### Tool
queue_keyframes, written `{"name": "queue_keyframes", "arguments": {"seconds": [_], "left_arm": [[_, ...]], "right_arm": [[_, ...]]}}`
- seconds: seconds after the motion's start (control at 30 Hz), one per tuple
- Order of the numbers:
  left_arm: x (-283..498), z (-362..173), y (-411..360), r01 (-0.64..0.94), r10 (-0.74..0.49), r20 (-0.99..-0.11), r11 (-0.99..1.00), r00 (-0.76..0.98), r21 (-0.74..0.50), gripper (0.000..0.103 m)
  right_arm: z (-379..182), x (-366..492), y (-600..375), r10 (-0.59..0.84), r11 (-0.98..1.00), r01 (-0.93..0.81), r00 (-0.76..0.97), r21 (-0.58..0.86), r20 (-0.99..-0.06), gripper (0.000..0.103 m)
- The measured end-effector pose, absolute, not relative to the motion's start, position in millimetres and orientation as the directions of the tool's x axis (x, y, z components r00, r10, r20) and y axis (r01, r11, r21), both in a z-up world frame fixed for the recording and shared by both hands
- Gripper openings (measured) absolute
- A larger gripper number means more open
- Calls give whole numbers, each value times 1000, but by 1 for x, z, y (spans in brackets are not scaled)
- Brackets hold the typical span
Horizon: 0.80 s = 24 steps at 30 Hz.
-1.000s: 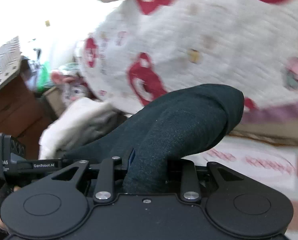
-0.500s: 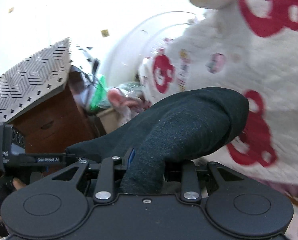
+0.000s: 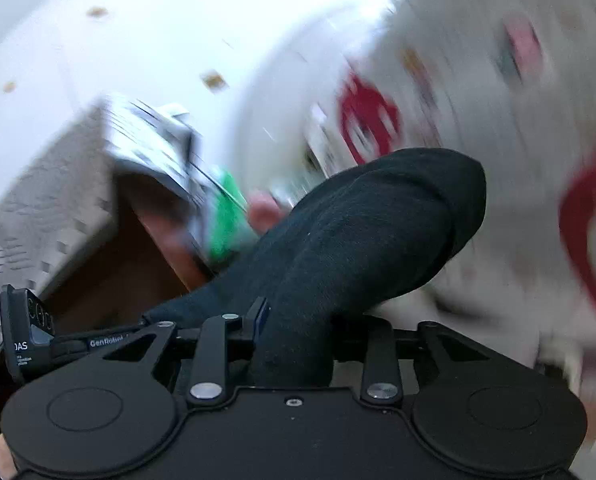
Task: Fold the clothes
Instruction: 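Lift the jeans bundle with both tools and carry it toward the clothes stack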
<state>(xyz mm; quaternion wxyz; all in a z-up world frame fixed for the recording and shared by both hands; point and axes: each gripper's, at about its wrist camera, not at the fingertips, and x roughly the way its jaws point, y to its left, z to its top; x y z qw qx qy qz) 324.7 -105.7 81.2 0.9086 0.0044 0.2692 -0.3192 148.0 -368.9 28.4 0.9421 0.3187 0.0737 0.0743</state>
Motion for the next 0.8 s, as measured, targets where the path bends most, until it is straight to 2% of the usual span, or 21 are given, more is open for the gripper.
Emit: {"name": "queue_keyframes", "arguments": {"seconds": [0.03, 0.07, 0.1, 0.13, 0.23, 0.33, 0.43, 0.53, 0.6, 0.73, 0.8], "left_arm": [[337, 65, -107, 549, -553, -540, 814, 635, -189, 28], [347, 51, -109, 512, -535, -580, 830, 614, -223, 29], [357, 38, -110, 474, -519, -616, 843, 592, -254, 30], [359, 31, -111, 467, -524, -616, 842, 588, -270, 31], [350, 35, -116, 522, -533, -594, 826, 602, -212, 31], [345, 41, -122, 536, -531, -593, 823, 604, -191, 31], [348, 47, -122, 538, -526, -579, 825, 623, -171, 30], [363, 52, -116, 501, -497, -606, 847, 621, -180, 31], [374, 54, -111, 464, -467, -632, 866, 618, -187, 33], [356, 45, -124, 471, -341, -586, 879, 735, 79, 39], [335, 49, -124, 475, -335, -526, 867, 781, 153, 39]], "right_arm": [[12, 158, -369, 200, 765, -67, 970, 640, -138, 43], [-9, 170, -370, 243, 740, -46, 949, 671, -203, 59], [-30, 180, -371, 287, 714, -25, 922, 699, -261, 62], [-48, 182, -373, 328, 690, -22, 901, 723, -285, 62], [-66, 152, -381, 363, 641, -108, 915, 760, -177, 62], [-76, 140, -385, 410, 563, -153, 905, 812, -114, 62], [-84, 131, -387, 454, 481, -205, 890, 853, -42, 52], [-74, 130, -376, 460, 442, -247, 888, 862, 18, 48], [-62, 139, -362, 462, 498, -258, 887, 828, -2, 47], [-69, 154, -344, 446, 608, -172, 881, 775, -154, 41], [-66, 147, -337, 436, 646, -172, 883, 744, -174, 41]]}}
